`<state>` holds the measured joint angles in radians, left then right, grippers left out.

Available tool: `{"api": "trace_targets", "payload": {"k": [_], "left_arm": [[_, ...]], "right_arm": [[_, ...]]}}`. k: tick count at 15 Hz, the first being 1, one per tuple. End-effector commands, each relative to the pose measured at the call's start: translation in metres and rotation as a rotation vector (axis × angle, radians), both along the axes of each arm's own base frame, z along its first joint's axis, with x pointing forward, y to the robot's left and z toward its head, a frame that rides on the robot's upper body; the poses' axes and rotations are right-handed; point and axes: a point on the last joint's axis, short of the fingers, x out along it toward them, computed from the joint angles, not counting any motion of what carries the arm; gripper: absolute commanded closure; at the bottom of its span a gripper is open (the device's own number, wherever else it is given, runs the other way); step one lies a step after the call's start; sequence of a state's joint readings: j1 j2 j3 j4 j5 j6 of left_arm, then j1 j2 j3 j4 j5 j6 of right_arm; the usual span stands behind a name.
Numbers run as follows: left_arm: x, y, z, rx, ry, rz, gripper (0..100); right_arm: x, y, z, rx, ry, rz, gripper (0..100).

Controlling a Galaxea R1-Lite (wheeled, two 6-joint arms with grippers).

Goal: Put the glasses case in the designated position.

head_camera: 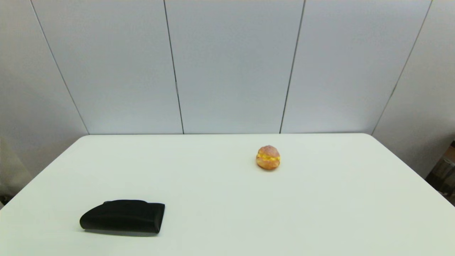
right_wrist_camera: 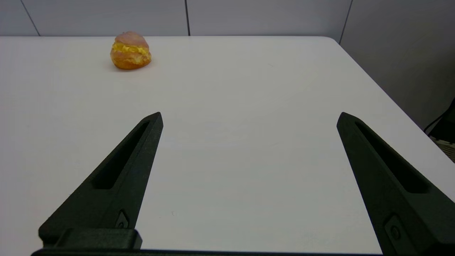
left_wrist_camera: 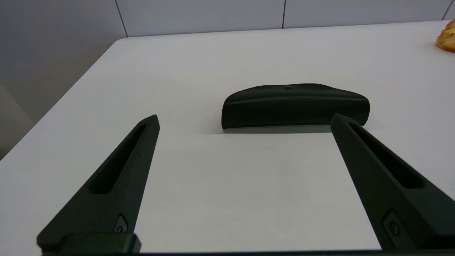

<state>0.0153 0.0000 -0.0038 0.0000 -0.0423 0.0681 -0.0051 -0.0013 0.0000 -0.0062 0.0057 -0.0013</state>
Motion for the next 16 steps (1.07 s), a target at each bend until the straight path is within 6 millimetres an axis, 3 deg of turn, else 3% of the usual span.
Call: {"api": "trace_targets", "payload": {"k": [1, 16], "left_arm": [[0.0001, 0.0000, 0.0002, -0.001, 0.001, -0.001, 0], [0.0004, 0.0001, -0.0004, -0.016, 0.000, 0.002, 0]], "right_arm": [[0.0001, 0.0000, -0.0001, 0.003, 0.003, -0.001, 0], [0.0001, 0.0000, 0.0000, 0.003, 0.001, -0.001, 0]]}}
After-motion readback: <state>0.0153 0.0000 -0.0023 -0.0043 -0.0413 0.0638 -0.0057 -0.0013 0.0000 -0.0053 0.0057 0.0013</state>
